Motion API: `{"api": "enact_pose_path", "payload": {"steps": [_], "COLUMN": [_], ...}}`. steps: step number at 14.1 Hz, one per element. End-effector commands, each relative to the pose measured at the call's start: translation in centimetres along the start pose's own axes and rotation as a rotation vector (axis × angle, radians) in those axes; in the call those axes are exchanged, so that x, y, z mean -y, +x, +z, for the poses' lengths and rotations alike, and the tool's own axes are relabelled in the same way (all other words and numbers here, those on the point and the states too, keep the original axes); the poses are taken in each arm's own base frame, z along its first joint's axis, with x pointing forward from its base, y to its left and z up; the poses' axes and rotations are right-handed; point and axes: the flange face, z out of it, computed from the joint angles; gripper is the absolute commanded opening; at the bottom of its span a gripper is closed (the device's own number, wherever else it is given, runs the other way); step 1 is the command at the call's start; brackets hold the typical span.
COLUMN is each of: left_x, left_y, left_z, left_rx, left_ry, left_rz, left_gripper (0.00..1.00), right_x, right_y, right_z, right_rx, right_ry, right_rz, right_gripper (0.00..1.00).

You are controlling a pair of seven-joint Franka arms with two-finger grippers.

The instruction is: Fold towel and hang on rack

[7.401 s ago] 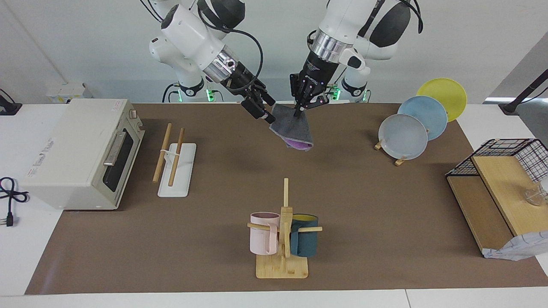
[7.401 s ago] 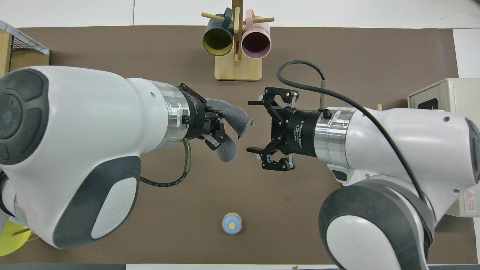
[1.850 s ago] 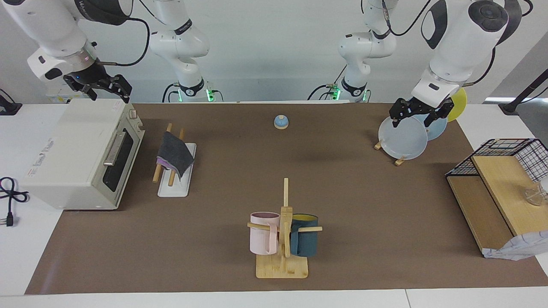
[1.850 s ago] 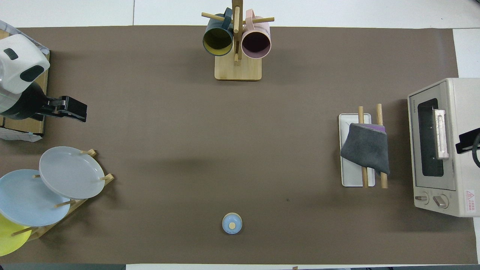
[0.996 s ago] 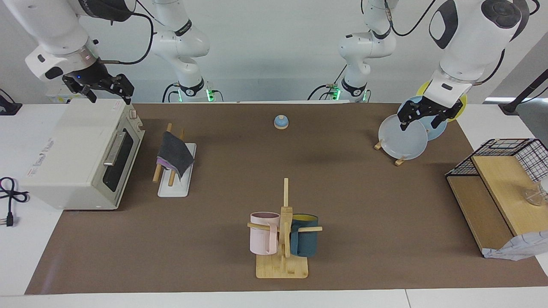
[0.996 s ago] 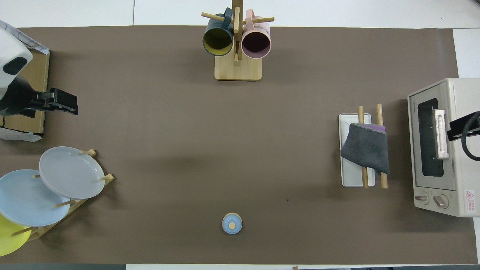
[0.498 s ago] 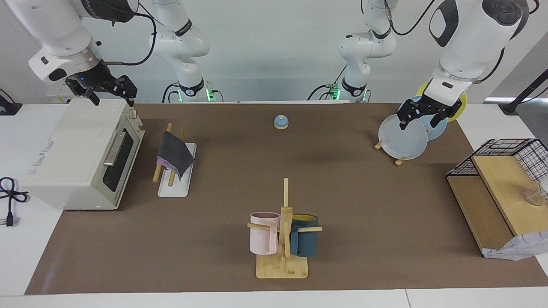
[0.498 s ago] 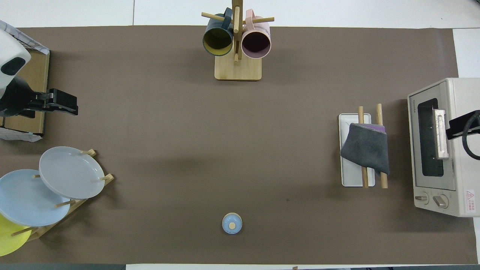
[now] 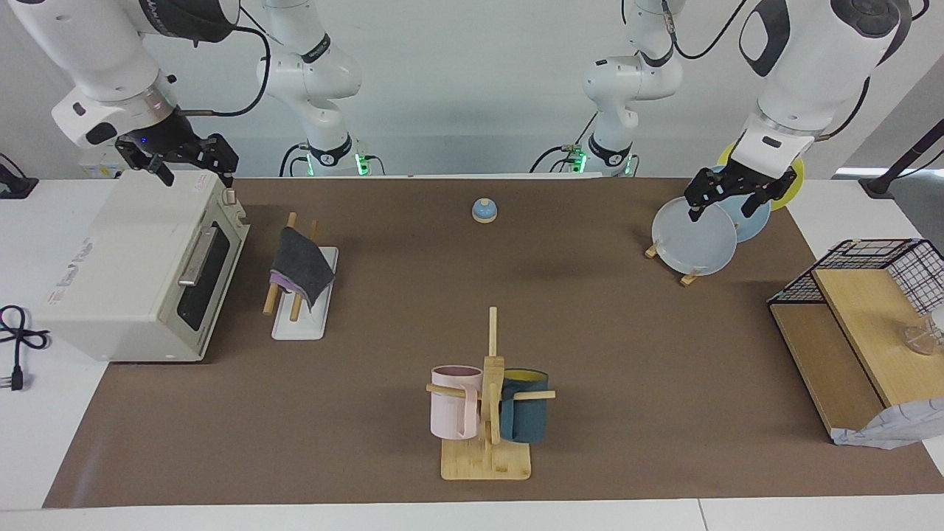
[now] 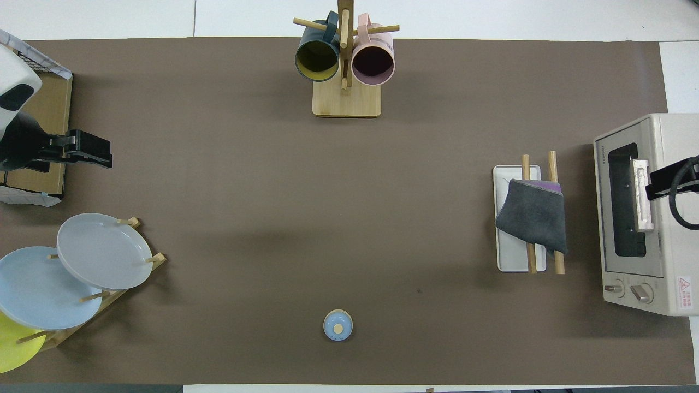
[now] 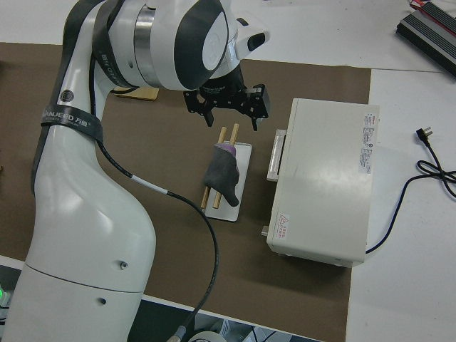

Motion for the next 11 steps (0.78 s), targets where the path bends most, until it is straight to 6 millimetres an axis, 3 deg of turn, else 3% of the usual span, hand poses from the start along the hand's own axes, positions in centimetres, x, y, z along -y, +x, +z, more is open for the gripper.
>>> {"api": "enact_pose_path", "payload": {"steps": [1,11], "left_x": [0.5,0.5], "left_y": [-0.7,-0.8], "left_z": [-0.2,0.0], "left_rx": [-0.004,0.005], "left_ry": [-0.009,-0.008], "left_rz": [-0.015,-0.015], "left_gripper": [1.00,1.00], "right_x": [-0.1,0.7], "right_y": [0.2,0.4], "right_z": [-0.4,0.6], "right_rx": [-0.015,-0.038], "right_ry": [0.021,0.018], "right_rz": [0.004,0.027], "right_gripper": [1.00,1.00]}}
